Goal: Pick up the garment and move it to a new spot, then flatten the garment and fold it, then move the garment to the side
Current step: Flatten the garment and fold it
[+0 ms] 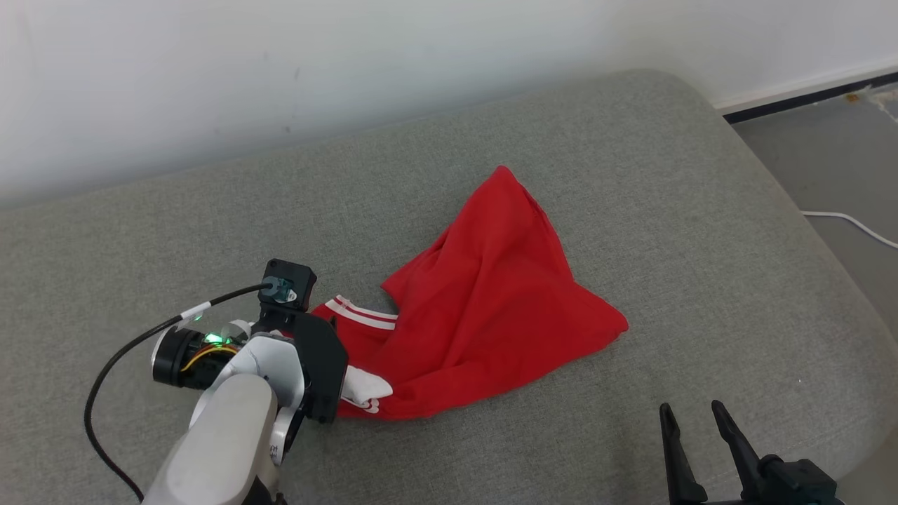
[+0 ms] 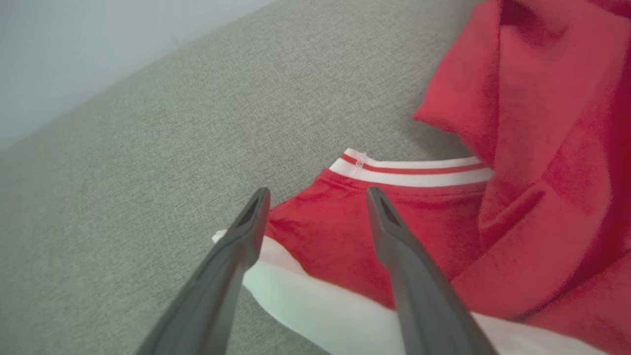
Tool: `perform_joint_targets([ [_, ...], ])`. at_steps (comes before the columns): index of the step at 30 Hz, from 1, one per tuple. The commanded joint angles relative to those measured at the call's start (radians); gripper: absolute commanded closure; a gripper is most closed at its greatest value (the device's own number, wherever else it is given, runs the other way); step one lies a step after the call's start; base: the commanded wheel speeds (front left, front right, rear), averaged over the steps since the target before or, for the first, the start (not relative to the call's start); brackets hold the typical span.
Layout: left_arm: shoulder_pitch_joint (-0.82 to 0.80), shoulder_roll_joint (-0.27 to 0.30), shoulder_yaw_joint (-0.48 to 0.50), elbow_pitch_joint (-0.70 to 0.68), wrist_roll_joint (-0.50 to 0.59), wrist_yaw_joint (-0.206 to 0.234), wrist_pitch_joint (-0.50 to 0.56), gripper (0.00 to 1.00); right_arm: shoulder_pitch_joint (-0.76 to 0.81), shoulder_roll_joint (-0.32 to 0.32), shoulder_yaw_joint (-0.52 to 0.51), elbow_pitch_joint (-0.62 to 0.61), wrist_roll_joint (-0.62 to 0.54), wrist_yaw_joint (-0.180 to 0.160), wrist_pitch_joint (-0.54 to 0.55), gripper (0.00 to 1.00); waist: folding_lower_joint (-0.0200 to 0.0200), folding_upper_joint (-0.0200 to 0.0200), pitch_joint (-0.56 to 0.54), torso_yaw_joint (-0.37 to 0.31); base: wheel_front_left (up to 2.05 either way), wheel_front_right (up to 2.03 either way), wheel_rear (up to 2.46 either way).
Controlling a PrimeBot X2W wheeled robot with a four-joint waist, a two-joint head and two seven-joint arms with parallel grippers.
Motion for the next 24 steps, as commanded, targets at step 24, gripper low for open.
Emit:
perform_joint_targets([
  [24, 0.028, 0.058, -0.102, 0.063, 0.025, -0.046, 0.056, 0.0, -0.02, 0.0, 0.008, 0.021, 0.02, -0.003, -0.02, 0.0, -0.0002, -0.0001, 0.009, 0.065, 0.0, 0.0, 0.0],
])
